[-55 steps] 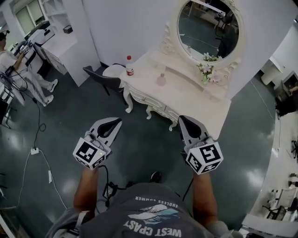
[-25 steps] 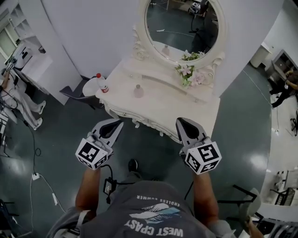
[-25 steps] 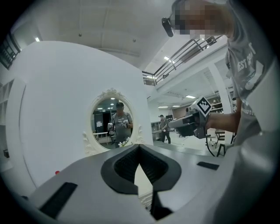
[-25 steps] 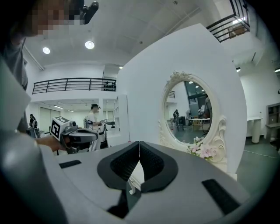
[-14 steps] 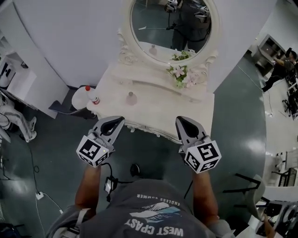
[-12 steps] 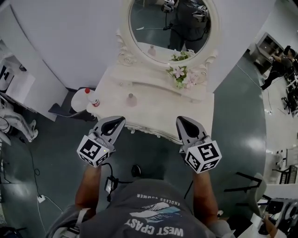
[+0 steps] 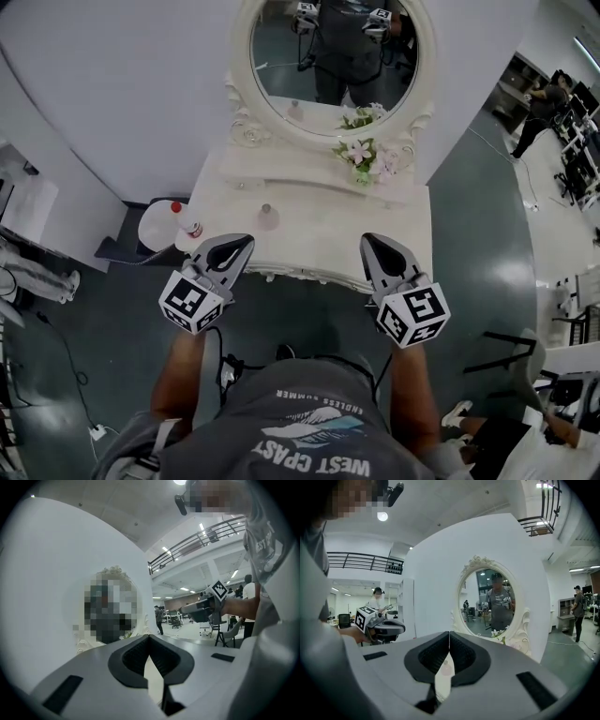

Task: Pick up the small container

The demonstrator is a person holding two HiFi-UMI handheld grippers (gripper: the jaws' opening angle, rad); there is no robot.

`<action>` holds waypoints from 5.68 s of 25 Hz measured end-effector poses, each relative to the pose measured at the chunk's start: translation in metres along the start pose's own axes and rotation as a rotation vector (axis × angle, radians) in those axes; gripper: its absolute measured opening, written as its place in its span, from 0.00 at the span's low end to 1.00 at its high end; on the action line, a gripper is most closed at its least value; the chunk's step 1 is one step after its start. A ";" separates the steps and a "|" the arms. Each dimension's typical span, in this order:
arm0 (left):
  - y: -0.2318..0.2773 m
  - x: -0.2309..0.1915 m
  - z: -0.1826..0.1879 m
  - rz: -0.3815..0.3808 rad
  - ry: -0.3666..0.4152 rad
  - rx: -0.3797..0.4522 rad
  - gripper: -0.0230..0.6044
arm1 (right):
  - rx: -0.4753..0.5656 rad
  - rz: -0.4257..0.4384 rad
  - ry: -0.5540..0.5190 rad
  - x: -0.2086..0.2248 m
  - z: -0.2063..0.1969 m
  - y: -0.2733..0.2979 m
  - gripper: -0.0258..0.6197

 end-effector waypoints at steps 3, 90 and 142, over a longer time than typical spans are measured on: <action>-0.001 -0.010 -0.010 0.002 -0.020 -0.005 0.06 | -0.020 -0.002 -0.001 -0.005 -0.003 0.007 0.08; 0.182 -0.106 -0.204 0.241 -0.044 -0.295 0.25 | -0.325 0.157 0.096 0.109 -0.066 0.168 0.08; -0.076 -0.050 0.041 0.181 0.216 -0.118 0.25 | 0.003 0.155 -0.114 -0.008 0.040 0.103 0.08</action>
Point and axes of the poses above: the fingertips, and each gripper's own axes: y forward along the fingers, x to its right, z out of its top, the point moved 9 cm from there along -y, backward along the fingers, and after that the axes turned 4 degrees about z, right-handed, at the moved point
